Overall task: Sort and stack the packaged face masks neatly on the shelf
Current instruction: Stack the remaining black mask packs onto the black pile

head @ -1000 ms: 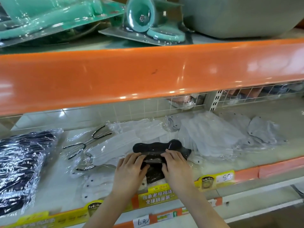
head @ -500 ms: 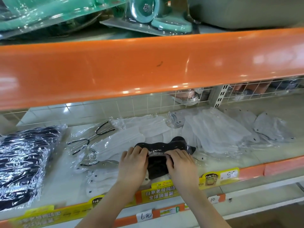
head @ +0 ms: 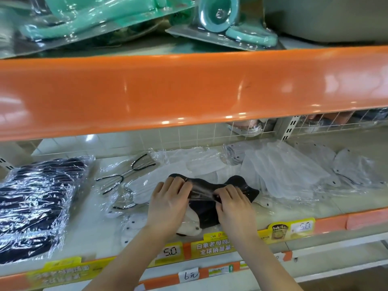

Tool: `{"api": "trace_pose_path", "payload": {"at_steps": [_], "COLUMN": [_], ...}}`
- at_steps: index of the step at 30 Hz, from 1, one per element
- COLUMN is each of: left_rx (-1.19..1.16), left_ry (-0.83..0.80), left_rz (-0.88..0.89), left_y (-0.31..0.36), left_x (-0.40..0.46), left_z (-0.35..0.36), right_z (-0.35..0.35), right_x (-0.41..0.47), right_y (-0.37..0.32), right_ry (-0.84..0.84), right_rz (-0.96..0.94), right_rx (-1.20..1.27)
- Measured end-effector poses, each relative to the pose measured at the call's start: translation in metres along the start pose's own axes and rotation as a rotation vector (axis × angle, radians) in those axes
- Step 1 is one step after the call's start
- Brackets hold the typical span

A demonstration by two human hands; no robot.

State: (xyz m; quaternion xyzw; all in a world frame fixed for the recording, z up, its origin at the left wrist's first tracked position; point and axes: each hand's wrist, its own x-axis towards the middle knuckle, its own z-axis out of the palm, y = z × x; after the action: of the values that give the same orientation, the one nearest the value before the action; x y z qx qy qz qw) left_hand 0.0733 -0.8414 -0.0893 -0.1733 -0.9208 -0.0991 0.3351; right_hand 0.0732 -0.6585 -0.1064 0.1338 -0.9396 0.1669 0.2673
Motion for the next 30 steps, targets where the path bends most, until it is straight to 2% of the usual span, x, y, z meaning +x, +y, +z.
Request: {"api": "trace_pose_path", "payload": {"at_steps": [8, 13, 19, 30], "left_rx": [0.064, 0.124, 0.131, 0.175], "left_ry": [-0.014, 0.027, 0.015, -0.067], "left_rz": [-0.122, -0.184, -0.155, -0.136], "left_y": [-0.045, -0.076, -0.119, -0.179], "left_x": [-0.025, -0.042, -0.069, -0.115], "left_z": [-0.024, -0.044, -0.067, -0.102], "right_z": [0.019, 0.035, 0.047, 0.073], "right_x": [0.014, 0.019, 0.025, 0.023], "right_y": [-0.049, -0.085, -0.127, -0.199], "right_ry": [0.139, 0.134, 0.08, 0.006], "right_rz": [-0.188, -0.325, -0.525, -0.597], "right_rx": [0.087, 0.227, 0.308, 0.25]}}
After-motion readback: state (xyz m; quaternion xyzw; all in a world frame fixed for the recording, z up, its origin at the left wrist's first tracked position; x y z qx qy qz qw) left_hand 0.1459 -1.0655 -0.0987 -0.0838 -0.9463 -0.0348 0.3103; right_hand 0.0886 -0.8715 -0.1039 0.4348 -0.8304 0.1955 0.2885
